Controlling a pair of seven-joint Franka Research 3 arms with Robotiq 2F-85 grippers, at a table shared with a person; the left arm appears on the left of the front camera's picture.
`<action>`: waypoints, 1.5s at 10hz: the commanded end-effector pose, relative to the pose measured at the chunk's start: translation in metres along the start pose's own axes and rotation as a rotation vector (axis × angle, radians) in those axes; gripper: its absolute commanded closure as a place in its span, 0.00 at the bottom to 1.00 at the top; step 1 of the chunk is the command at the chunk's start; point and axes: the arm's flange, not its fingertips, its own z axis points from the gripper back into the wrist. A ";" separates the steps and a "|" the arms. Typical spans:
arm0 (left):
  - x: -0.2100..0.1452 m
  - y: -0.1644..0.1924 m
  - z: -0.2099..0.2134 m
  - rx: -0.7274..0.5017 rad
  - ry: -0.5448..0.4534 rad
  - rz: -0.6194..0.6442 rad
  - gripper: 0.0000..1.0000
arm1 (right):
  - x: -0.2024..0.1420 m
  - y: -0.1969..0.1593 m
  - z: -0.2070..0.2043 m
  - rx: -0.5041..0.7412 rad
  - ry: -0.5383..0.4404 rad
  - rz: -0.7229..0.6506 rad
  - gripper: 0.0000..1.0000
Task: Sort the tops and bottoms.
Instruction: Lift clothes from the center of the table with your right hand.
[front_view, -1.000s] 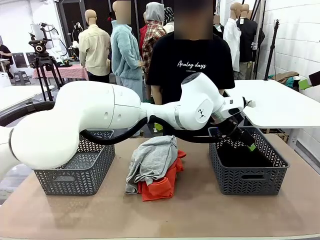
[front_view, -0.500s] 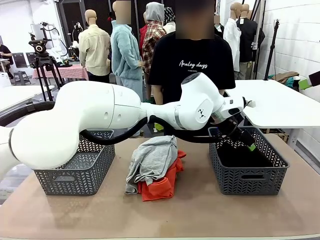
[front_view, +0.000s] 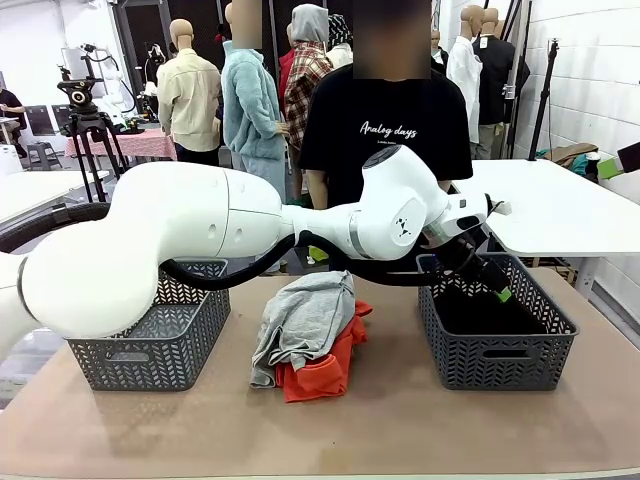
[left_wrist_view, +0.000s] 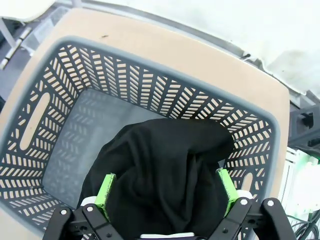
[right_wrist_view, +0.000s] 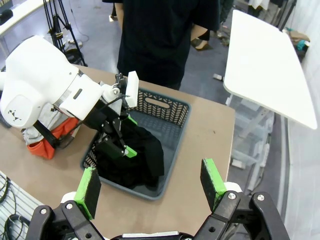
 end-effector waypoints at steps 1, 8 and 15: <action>0.018 -0.017 0.027 0.065 -0.010 -0.114 0.00 | 0.001 0.000 -0.002 -0.002 -0.006 0.003 0.00; -0.039 -0.008 0.183 0.328 0.069 -0.009 0.00 | 0.001 0.000 -0.002 -0.002 -0.006 0.003 0.00; -0.083 -0.025 0.245 0.414 0.220 0.020 0.00 | 0.001 0.000 -0.002 -0.002 -0.006 0.003 0.00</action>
